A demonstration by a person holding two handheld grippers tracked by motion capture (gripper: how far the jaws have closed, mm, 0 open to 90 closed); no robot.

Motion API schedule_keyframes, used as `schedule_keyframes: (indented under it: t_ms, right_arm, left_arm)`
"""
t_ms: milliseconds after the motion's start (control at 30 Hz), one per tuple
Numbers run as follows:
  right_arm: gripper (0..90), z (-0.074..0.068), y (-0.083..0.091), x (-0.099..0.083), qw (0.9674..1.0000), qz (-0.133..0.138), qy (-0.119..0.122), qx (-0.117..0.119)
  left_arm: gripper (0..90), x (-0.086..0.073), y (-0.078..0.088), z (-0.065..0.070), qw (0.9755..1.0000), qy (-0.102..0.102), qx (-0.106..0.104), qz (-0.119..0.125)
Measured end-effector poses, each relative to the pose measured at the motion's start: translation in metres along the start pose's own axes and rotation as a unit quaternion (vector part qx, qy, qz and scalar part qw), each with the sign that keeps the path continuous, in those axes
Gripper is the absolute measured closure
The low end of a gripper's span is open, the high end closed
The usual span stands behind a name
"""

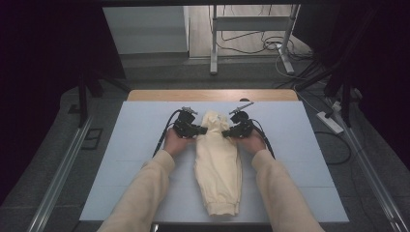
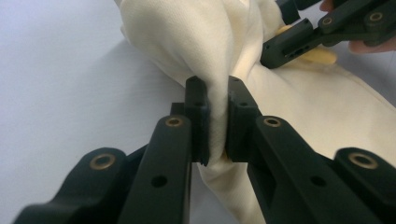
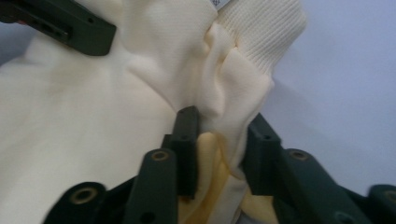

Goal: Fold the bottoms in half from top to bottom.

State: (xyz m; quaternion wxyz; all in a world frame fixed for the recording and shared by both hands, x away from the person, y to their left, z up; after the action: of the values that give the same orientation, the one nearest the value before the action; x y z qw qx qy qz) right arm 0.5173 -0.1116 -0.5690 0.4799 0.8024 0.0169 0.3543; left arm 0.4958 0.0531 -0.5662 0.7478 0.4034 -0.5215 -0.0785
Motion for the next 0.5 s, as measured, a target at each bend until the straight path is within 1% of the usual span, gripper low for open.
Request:
schedule_keyframes:
  t_ms: [33, 100, 200, 267, 400, 500]
  right_arm:
    - [75.2, 0.0, 0.001, 0.0, 1.0, -0.001, -0.004, 0.006]
    - [76.9, 0.0, 0.002, 0.0, 1.0, -0.001, 0.001, 0.007]
    - [77.7, -0.004, 0.005, 0.001, 0.9997, 0.007, 0.023, -0.008]
    - [77.8, -0.006, 0.008, 0.002, 0.9993, 0.015, 0.031, -0.015]
    - [77.8, -0.01, 0.023, 0.011, 0.9978, 0.05, 0.041, -0.016]
    - [77.8, -0.014, 0.035, 0.017, 0.9958, 0.075, 0.049, -0.02]
  left_arm:
    - [81.4, 0.0, 0.0, 0.0, 1.0, 0.0, 0.0, 0.001]
    - [81.4, 0.0, 0.0, 0.0, 1.0, 0.0, 0.001, 0.002]
    - [81.4, 0.002, 0.002, 0.001, 1.0, -0.004, 0.004, 0.007]
    - [81.4, 0.004, 0.005, 0.001, 0.9999, -0.006, 0.006, 0.015]
    - [81.5, 0.011, 0.014, 0.0, 0.9994, -0.009, 0.013, 0.03]
    - [81.6, 0.018, 0.022, 0.001, 0.9988, -0.014, 0.02, 0.043]
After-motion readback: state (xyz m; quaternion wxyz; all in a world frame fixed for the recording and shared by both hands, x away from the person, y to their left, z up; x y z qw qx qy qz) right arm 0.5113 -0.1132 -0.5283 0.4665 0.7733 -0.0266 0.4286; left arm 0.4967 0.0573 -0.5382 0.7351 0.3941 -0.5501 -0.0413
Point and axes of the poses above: each handheld gripper's, and its own axes: y roughly backward along the jaws, x roughly out of its top, z roughly to its right, the point moved 7 cm from there along -y, roughly forward along the jaws, and after that the axes turned 13 degrees about -y, right-handed, at the moved point
